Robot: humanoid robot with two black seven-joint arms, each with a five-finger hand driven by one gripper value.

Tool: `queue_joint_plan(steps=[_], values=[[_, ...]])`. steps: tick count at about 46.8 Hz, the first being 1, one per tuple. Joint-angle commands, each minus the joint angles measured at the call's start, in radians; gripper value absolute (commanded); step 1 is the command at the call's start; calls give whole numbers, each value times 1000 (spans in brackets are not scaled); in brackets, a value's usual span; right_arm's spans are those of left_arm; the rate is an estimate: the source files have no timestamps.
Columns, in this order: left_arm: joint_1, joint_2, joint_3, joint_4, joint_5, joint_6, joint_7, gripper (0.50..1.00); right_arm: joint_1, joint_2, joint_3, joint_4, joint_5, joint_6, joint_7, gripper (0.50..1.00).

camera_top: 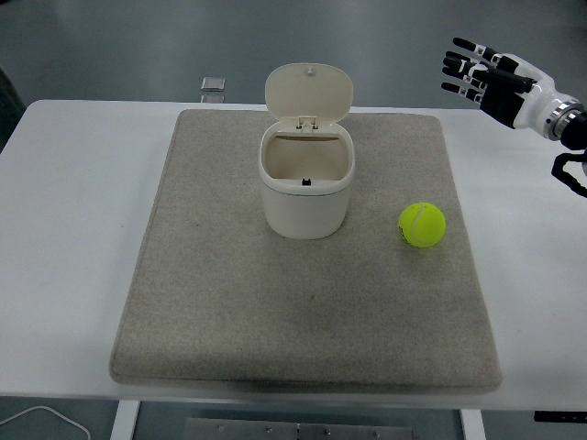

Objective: Pick up the tennis ball and place it in the box.

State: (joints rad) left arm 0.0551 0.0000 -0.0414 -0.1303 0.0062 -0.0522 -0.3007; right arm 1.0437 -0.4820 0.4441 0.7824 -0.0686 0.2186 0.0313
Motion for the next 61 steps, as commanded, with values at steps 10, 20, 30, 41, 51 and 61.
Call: queue_joint_plan(steps=[10, 20, 30, 41, 51, 61], values=[[0, 0, 0, 0, 0, 0, 0, 992, -30, -63, -10, 38, -195, 76, 68, 930], [0, 0, 0, 0, 0, 0, 0, 992, -42, -124, -13, 66, -385, 152, 208, 930], [0, 0, 0, 0, 0, 0, 0, 992, -36, -179, -50, 67, -562, 262, 338, 930], [0, 0, 0, 0, 0, 0, 0, 992, -31, -217, -77, 152, -783, 274, 436, 930], [0, 0, 0, 0, 0, 0, 0, 992, -31, -233, -119, 210, -947, 260, 486, 930], [0, 0, 0, 0, 0, 0, 0, 992, -39, -230, -139, 225, -1108, 228, 504, 930]])
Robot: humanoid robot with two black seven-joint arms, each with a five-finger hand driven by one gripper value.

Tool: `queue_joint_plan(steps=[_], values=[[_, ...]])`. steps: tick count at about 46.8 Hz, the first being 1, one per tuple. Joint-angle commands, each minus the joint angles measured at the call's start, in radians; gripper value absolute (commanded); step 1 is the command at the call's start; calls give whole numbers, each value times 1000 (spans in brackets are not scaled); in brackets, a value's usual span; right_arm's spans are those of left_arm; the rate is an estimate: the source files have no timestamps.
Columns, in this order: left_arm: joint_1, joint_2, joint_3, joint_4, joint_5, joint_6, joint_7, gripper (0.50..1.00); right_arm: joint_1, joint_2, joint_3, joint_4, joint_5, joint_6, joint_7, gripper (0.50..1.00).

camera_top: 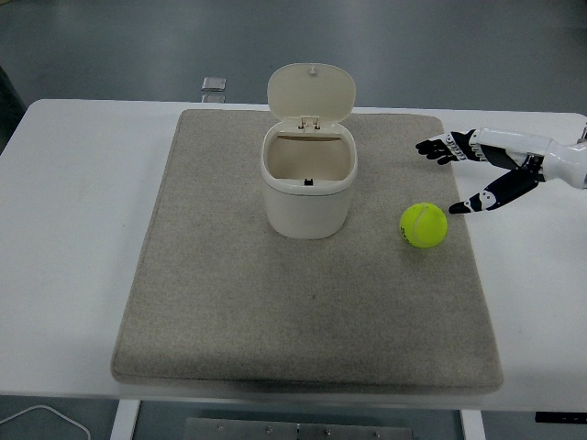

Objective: Pick up the tennis ball and place it in the box.

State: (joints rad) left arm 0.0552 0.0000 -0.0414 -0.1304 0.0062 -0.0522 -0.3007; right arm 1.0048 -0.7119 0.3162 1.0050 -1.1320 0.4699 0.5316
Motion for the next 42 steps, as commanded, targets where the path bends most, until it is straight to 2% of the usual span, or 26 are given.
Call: queue_joint_plan(steps=[1, 14, 35, 42], values=[[0, 0, 0, 0, 0, 0, 0, 992, 0, 0, -17, 3, -54, -37, 5, 930], [0, 0, 0, 0, 0, 0, 0, 992, 0, 8, -114, 29, -103, -209, 11, 930], [0, 0, 0, 0, 0, 0, 0, 992, -18, 17, -178, 49, -152, -343, 10, 928], [0, 0, 0, 0, 0, 0, 0, 990, -23, 35, -178, 44, -163, -355, 10, 928]])
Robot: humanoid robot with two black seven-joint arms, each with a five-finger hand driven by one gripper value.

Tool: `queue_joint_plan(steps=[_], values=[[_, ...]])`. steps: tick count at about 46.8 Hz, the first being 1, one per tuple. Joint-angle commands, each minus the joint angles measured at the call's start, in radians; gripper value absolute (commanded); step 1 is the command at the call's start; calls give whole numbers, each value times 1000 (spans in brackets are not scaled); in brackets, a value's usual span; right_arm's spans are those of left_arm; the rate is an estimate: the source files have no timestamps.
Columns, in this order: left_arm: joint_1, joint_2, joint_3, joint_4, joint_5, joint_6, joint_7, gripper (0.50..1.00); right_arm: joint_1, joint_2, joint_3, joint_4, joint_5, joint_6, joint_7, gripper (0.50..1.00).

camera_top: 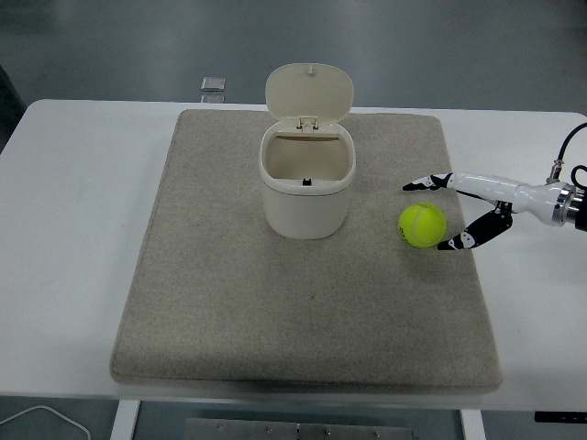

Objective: Pick up the tennis ball and place it in the box.

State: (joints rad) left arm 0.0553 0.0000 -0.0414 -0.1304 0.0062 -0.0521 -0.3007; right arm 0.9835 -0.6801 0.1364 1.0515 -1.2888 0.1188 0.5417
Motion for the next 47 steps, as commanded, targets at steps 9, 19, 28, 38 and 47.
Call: queue_joint_plan(steps=[9, 19, 28, 38, 47], values=[[0, 0, 0, 0, 0, 0, 0, 992, -8, 24, 0, -4, -12, -16, -2, 924], [0, 0, 0, 0, 0, 0, 0, 992, -14, 27, 0, -10, -29, -18, -2, 885], [0, 0, 0, 0, 0, 0, 0, 992, -16, 28, 0, -13, -58, -18, 0, 795], [0, 0, 0, 0, 0, 0, 0, 992, -19, 31, 0, -15, -60, -15, -2, 725], [0, 0, 0, 0, 0, 0, 0, 992, -11, 27, 3, -13, -53, -1, 0, 652]])
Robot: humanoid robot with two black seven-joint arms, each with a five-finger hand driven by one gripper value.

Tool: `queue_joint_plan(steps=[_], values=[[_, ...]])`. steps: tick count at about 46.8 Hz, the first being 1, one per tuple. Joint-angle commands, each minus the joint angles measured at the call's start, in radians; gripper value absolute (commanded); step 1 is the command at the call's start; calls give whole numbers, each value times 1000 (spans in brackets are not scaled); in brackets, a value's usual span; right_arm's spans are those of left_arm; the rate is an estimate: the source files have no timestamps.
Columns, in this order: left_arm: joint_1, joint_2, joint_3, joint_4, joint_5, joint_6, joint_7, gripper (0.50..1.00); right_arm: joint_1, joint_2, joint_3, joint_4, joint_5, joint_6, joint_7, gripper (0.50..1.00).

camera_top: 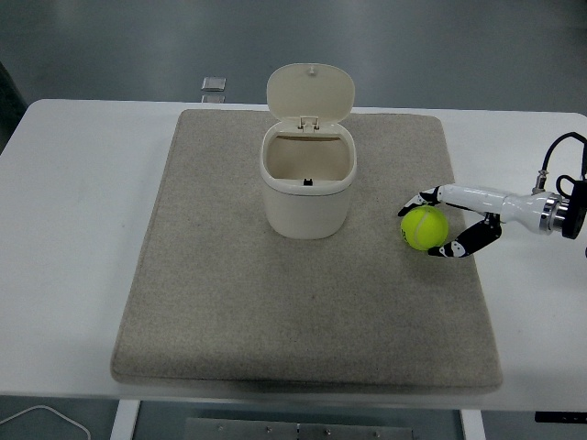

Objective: Pick up the tennis ball and place it in the box.

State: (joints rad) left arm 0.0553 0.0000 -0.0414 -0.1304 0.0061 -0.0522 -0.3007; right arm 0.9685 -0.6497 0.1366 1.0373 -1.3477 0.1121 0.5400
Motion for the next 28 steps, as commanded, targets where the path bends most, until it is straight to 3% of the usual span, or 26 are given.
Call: queue_joint_plan(steps=[1, 6, 12, 20, 28], values=[[0, 0, 0, 0, 0, 0, 0, 992, 6, -5, 4, 1, 5, 9, 0, 644], [0, 0, 0, 0, 0, 0, 0, 992, 15, -13, 18, 13, 13, 29, 1, 574], [0, 0, 0, 0, 0, 0, 0, 992, 84, -37, 23, 33, 33, 103, 5, 519], [0, 0, 0, 0, 0, 0, 0, 992, 130, -76, 92, 86, 101, 219, 5, 511], [0, 0, 0, 0, 0, 0, 0, 992, 170, -91, 110, 127, 116, 274, 5, 511]])
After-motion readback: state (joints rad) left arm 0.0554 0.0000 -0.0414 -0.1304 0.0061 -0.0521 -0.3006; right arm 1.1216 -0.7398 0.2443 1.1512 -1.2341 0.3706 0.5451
